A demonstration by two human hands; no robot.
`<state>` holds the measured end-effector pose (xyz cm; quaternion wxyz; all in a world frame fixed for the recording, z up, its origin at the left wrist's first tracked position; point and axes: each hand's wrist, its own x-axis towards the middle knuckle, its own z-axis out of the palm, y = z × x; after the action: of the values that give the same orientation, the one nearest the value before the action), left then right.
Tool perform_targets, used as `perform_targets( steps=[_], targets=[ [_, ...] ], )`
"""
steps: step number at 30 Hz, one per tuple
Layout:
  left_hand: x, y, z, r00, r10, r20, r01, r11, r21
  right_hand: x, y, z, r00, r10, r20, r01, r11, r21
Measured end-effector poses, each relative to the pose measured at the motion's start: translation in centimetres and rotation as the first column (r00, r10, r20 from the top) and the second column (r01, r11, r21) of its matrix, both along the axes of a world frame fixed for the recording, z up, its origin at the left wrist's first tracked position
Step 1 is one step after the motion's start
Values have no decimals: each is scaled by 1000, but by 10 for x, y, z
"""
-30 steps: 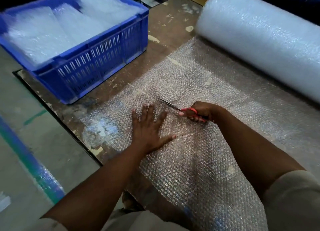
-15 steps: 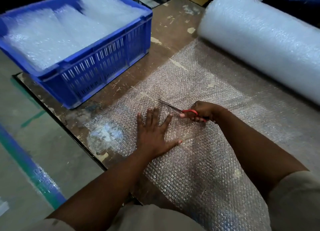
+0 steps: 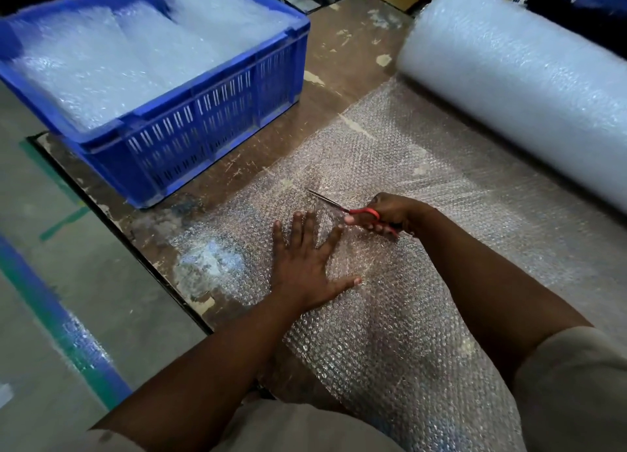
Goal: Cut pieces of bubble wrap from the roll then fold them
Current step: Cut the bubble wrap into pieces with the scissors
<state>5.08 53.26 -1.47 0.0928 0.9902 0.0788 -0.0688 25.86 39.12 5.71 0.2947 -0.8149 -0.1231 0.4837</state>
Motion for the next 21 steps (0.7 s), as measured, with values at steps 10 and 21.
perform_targets(
  steps=[10, 21],
  targets=[
    [-1, 1, 2, 1000, 2, 5, -2, 1000, -12, 4, 20, -6, 1000, 14, 3, -14, 1000, 1],
    [-1, 1, 3, 1000, 4, -4, -4, 999, -32, 7, 35, -11, 1000, 19, -3, -19, 1000, 20]
  ],
)
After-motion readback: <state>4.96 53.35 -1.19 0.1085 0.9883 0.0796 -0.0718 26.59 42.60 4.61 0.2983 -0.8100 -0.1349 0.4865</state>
